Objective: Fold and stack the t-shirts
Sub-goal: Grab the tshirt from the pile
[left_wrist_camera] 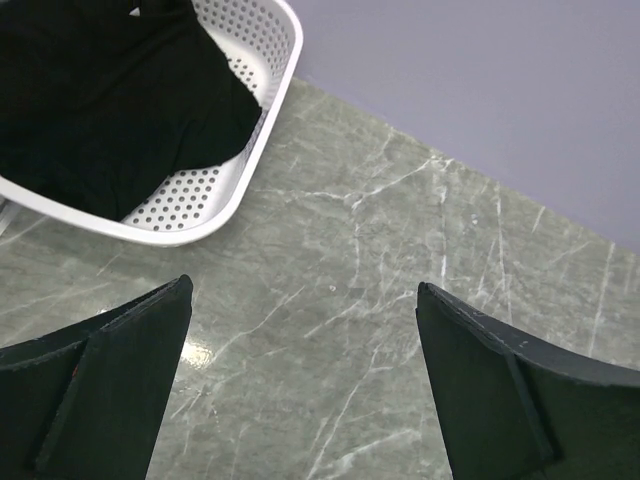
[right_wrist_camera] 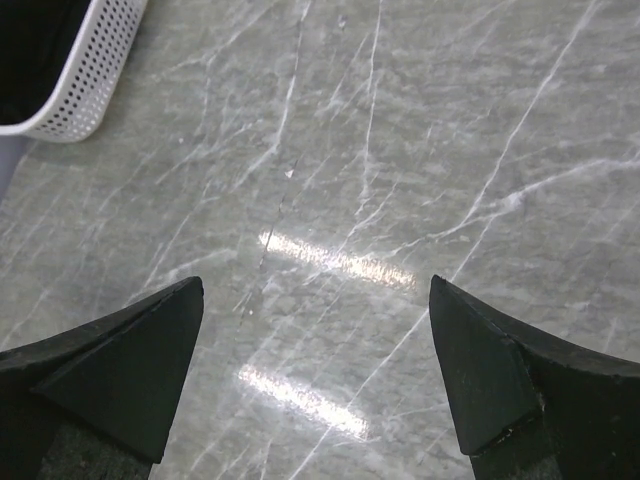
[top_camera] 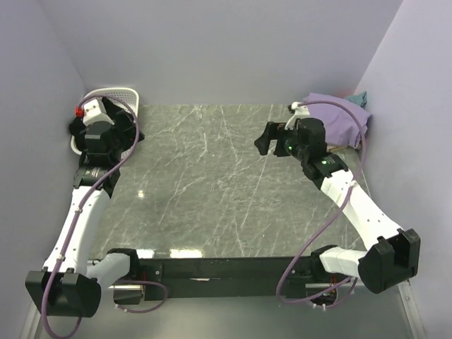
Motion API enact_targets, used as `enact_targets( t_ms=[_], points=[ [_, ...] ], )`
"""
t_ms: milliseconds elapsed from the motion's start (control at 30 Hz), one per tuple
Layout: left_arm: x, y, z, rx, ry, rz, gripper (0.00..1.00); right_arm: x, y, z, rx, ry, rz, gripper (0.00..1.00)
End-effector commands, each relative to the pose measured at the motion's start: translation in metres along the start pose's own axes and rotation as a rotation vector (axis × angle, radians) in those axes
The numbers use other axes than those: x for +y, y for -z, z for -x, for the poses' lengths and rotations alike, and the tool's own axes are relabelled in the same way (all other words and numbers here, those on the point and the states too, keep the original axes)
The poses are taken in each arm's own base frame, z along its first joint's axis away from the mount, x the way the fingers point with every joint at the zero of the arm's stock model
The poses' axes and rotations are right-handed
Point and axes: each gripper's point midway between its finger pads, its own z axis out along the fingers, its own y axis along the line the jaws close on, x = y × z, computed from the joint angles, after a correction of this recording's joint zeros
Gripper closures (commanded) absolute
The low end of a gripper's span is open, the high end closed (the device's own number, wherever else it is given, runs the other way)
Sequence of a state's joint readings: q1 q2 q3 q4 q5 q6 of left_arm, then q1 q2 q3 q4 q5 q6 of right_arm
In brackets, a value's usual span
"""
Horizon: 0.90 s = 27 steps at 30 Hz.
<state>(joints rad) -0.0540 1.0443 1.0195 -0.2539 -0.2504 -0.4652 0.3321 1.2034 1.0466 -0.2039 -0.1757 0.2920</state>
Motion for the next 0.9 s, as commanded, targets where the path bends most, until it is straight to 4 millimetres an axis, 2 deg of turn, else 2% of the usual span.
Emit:
enact_targets(
  t_ms=[0, 67, 100, 133, 167, 200, 233, 300, 367, 433, 467, 500, 533, 567, 633, 667, 700, 733, 767, 800, 833, 867],
  points=[
    [-0.019, 0.024, 0.032, -0.078, -0.014, -0.107, 0.0, 0.01, -0.001, 0.022, -0.087, 0.005, -0.053, 0.0],
    [-0.018, 0.027, 0.034, -0.086, -0.011, -0.106, 0.01, 0.008, -0.002, 0.021, -0.113, -0.077, -0.073, 0.0],
    [-0.017, 0.027, 0.036, -0.092, 0.016, -0.091, 0.01, 0.011, -0.002, 0.028, -0.157, -0.119, -0.055, 0.0],
    [-0.009, 0.026, 0.038, -0.106, 0.035, -0.049, 0.01, 0.007, -0.006, 0.015, -0.141, -0.14, -0.061, 0.0],
    [-0.006, 0.026, 0.038, -0.112, 0.048, -0.029, 0.01, 0.007, -0.007, 0.016, -0.15, -0.151, -0.058, 0.0],
    [-0.003, 0.026, 0.039, -0.121, 0.064, -0.01, 0.01, 0.008, -0.013, 0.008, -0.109, -0.143, -0.045, 0.0],
    [0.008, 0.023, 0.038, -0.138, 0.074, 0.045, 0.01, 0.015, -0.015, 0.013, -0.1, -0.128, -0.021, 0.0],
    [0.019, 0.016, 0.037, -0.163, 0.104, 0.108, 0.0, 0.02, -0.027, 0.01, -0.039, -0.115, -0.009, 0.0],
    [0.04, 0.003, 0.029, -0.164, 0.128, 0.231, 0.01, 0.026, -0.039, 0.0, 0.025, -0.079, 0.037, 0.0],
    [0.044, -0.011, 0.03, -0.138, 0.112, 0.257, 0.01, 0.037, -0.042, -0.006, 0.055, -0.067, 0.096, 0.0],
    [0.046, -0.032, 0.011, -0.058, 0.074, 0.275, 0.01, 0.039, -0.044, -0.009, 0.061, -0.078, 0.106, 0.0],
    [0.052, -0.04, -0.002, 0.004, 0.051, 0.312, 0.01, 0.04, -0.047, -0.014, 0.055, -0.079, 0.127, 0.0],
    [0.048, -0.05, 0.007, 0.006, 0.054, 0.324, 0.0, 0.045, -0.046, -0.016, 0.059, -0.08, 0.159, 0.0],
    [0.066, -0.073, -0.014, 0.082, 0.043, 0.403, 0.01, 0.045, -0.048, -0.018, 0.06, -0.084, 0.165, 0.0],
    [0.073, -0.092, -0.012, 0.103, 0.045, 0.466, 0.01, 0.047, -0.052, -0.019, 0.071, -0.08, 0.18, 0.0],
    [0.082, -0.113, -0.031, 0.153, 0.026, 0.497, 0.01, 0.05, -0.057, -0.025, 0.099, -0.071, 0.2, 0.0],
    [0.078, -0.125, -0.017, 0.129, 0.044, 0.497, 0.01, 0.053, -0.057, -0.021, 0.105, -0.064, 0.213, 0.0],
    [0.086, -0.133, -0.019, 0.142, 0.041, 0.53, 0.01, 0.054, -0.059, -0.021, 0.115, -0.057, 0.217, 0.0],
    [0.096, -0.15, -0.034, 0.168, 0.038, 0.571, 0.02, 0.053, -0.062, -0.024, 0.132, -0.047, 0.22, 0.0],
    [0.097, -0.16, -0.02, 0.133, 0.051, 0.582, 0.02, 0.055, -0.063, -0.021, 0.131, -0.041, 0.226, 0.0],
    [0.108, -0.17, -0.016, 0.128, 0.062, 0.602, 0.01, 0.056, -0.065, -0.021, 0.132, -0.031, 0.233, 0.0],
    [0.119, -0.185, -0.031, 0.162, 0.058, 0.633, 0.01, 0.056, -0.065, -0.021, 0.131, -0.026, 0.236, 0.0]
  ],
)
